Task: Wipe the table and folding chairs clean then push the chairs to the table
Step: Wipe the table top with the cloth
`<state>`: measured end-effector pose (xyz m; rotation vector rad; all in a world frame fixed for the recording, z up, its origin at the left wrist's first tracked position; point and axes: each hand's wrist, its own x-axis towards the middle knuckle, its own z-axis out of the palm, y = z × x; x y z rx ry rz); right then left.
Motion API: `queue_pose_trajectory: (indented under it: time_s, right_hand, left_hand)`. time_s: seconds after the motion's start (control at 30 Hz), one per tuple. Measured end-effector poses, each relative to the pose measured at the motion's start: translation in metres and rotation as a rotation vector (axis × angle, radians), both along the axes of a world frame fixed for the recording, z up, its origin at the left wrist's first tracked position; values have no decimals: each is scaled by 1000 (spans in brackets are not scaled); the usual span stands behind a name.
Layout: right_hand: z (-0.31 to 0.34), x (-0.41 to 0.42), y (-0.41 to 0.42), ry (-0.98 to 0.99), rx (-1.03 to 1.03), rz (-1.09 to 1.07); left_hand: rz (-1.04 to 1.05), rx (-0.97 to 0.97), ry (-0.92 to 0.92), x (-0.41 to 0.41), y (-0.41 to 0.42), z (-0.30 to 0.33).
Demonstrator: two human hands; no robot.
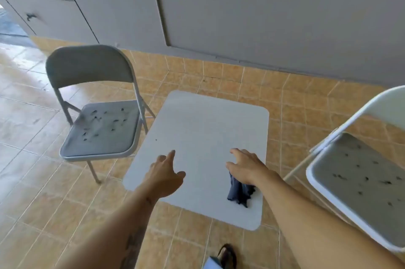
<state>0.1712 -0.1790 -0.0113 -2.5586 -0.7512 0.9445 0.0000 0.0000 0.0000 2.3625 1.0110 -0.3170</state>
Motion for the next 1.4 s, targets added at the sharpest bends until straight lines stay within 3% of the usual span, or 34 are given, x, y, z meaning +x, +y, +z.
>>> queue_pose_trajectory:
  time_s: [0.27, 0.5, 0.67, 0.8, 0.9, 1.07, 1.17, 1.27, 1.4]
  right_hand:
    - [-125, 2, -12, -11, -172, -2]
    - [-234, 2, -3, -93, -250, -214]
    - [-291, -29, 9, -329, -227, -145]
    - [-309, -35, 28, -388, -107, 28]
    - [-310, -39, 37, -427, -132, 92]
    - [-304, -58, 56, -307, -314, -62]
    - [-299, -64, 69, -358, -239, -6]
    - [-293, -63, 70, -277, -187, -46]
    - [-279, -53, 76, -209, -76, -85]
  left_hand:
    - [-104, 71, 218, 26, 0, -124]
    - [-213, 151, 321, 33, 37, -245]
    - [-297, 198, 299, 2, 44, -306]
    - [-373, 247, 252, 12, 54, -317]
    - [-423, 226, 242, 15, 62, -319]
    - [-513, 188, 285, 5, 78, -310]
    - [-525, 175, 325, -3, 87, -305]
    - [-541, 142, 370, -2, 86, -299]
    - [-379, -49, 336, 14, 90, -290]
